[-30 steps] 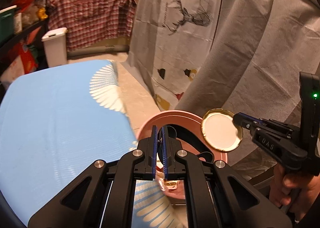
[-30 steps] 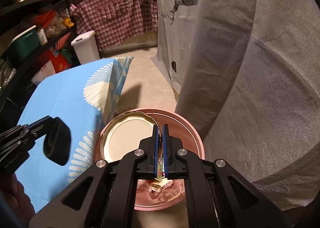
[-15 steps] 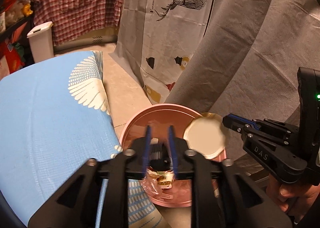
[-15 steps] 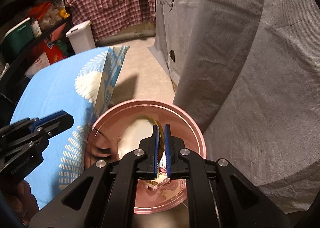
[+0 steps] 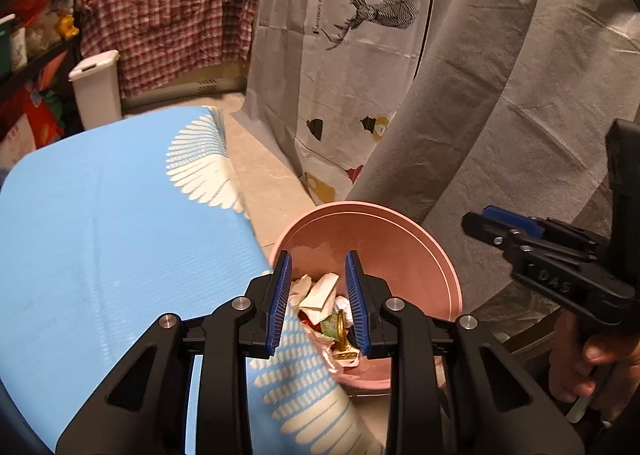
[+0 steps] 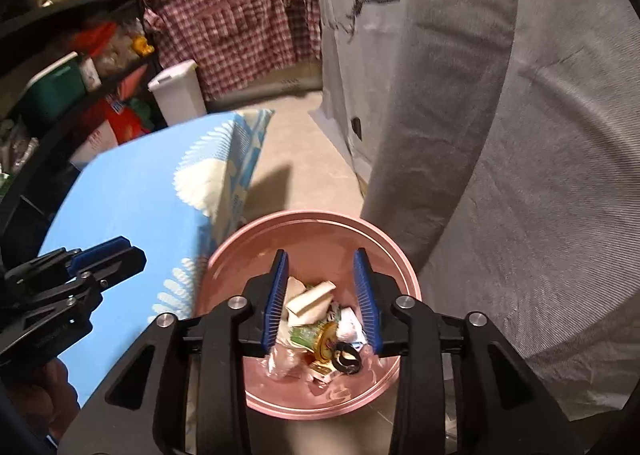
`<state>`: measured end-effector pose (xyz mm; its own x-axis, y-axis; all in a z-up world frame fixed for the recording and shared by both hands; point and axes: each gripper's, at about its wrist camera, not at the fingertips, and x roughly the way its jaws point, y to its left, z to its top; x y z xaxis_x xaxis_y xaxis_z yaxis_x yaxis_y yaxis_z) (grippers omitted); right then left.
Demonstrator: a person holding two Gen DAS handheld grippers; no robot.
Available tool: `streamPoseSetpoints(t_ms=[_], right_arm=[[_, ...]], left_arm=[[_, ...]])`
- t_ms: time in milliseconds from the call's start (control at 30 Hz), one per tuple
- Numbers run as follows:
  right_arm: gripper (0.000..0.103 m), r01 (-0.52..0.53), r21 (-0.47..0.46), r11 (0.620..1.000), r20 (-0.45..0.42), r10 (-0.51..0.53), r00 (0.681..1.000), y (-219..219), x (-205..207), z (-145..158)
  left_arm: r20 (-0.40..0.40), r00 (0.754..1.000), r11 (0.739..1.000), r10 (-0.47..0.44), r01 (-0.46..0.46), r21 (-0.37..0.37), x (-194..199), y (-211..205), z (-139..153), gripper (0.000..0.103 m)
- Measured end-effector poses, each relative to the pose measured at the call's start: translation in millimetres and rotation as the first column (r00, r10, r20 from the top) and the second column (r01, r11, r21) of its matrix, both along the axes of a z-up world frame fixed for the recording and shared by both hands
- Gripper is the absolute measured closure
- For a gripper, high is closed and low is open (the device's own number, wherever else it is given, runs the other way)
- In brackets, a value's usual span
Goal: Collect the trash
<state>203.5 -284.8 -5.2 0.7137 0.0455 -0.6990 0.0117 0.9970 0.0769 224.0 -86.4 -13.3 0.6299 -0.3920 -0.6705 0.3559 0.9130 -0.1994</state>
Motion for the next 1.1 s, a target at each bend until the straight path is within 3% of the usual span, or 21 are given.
streamPoseSetpoints(t_ms=[433, 533, 600, 700, 767, 900, 1000, 1100], right_arm=[[0.045, -0.022, -0.059, 0.998, 0.161, 0.031, 0.987, 25.9, -88.8, 42.3], [0.033, -0.034, -0.063, 0.997, 0.187, 0.045, 0.981, 30.9, -107.9, 46.1], [0.019, -0.038, -0.068, 0.997, 0.203, 0.051, 0.978, 34.1, -118.2, 47.5], [0.006, -0.036, -0.063, 0.997, 0.230, 0.049, 0.972, 35.9, -134.5, 50.2], [0.005, -0.036, -0.053, 0.998, 0.246, 0.049, 0.968, 35.4, -149.4, 52.2], [0.005, -0.034, -0.025, 0.999, 0.246, 0.039, 0.969, 30.5, -178.1, 51.4], [0.005, -0.017, -0.025, 1.000, 0.251, 0.023, 0.968, 27.4, -200.3, 49.9], [0.005, -0.006, -0.036, 0.999, 0.250, 0.015, 0.968, 28.5, -209.1, 46.9]], left_arm=[[0.093, 0.992, 0.996, 0.088, -0.087, -0.015, -79.2, 32.1, 36.9, 0.045], [0.129, 0.981, 0.989, 0.145, -0.143, -0.023, -104.1, 37.5, 42.2, 0.037], [0.144, 0.972, 0.983, 0.185, -0.182, -0.035, -118.6, 43.0, 45.1, 0.030], [0.157, 0.957, 0.969, 0.245, -0.238, -0.062, -143.1, 50.2, 49.5, 0.015], [0.181, 0.945, 0.962, 0.271, -0.265, -0.059, -160.9, 52.2, 52.2, 0.008], [0.199, 0.923, 0.943, 0.330, -0.333, -0.021, -189.8, 58.2, 48.5, 0.008], [0.159, 0.927, 0.938, 0.339, -0.345, 0.014, -199.7, 59.1, 38.8, 0.008], [0.168, 0.933, 0.943, 0.318, -0.330, 0.046, -202.7, 53.0, 34.6, 0.008]])
